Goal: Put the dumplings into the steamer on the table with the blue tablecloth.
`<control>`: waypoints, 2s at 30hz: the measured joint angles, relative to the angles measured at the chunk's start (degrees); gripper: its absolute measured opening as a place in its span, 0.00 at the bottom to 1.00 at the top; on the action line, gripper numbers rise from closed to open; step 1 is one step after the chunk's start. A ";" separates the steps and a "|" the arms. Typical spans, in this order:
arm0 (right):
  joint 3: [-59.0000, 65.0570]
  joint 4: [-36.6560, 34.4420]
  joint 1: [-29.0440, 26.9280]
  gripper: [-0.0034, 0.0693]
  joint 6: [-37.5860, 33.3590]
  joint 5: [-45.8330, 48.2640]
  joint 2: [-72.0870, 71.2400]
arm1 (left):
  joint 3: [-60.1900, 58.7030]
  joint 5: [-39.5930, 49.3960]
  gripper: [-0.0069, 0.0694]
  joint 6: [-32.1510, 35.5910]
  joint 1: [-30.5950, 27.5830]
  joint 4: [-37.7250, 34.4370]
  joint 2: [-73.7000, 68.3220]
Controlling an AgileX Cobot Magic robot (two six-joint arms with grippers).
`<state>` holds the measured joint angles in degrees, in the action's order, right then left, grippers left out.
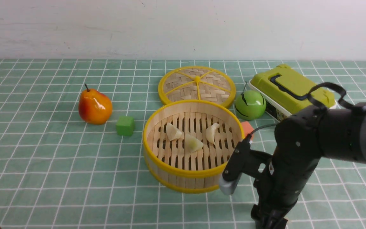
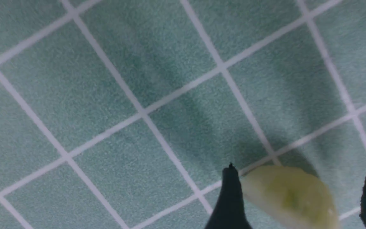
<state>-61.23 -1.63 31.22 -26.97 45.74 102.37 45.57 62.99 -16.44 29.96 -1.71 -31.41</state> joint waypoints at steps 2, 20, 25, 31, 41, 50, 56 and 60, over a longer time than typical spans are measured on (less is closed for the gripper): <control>0.00 0.90 0.00 0.73 -0.40 0.28 1.59 | 0.00 0.05 0.09 0.00 0.00 0.00 0.00; -16.83 1.98 0.05 0.04 3.70 14.65 1.92 | 0.00 0.17 0.10 1.33 0.00 -0.02 0.00; -27.06 -3.21 0.05 0.04 5.21 16.63 2.03 | 0.00 0.17 0.10 1.33 0.00 -0.02 0.00; -39.84 -12.89 0.59 0.04 9.92 10.14 6.53 | 0.00 0.17 0.10 1.33 0.00 -0.02 0.00; -45.24 -14.29 0.93 0.05 13.22 0.42 21.48 | 0.00 1.16 0.11 1.35 0.00 -0.02 1.29; -45.28 -14.29 0.93 0.37 14.15 -0.32 24.76 | -0.06 0.91 0.12 1.35 0.00 1.71 8.21; -45.28 -14.06 0.93 0.65 14.20 4.18 17.59 | -4.19 -2.67 0.12 -0.31 0.00 3.89 14.36; -45.17 -14.17 0.93 0.61 13.83 7.97 8.40 | -10.53 -8.00 0.12 -0.52 0.00 3.94 18.89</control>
<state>-106.40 -15.79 32.15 -13.14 53.71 110.76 35.03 55.00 -16.96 29.96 2.24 -12.51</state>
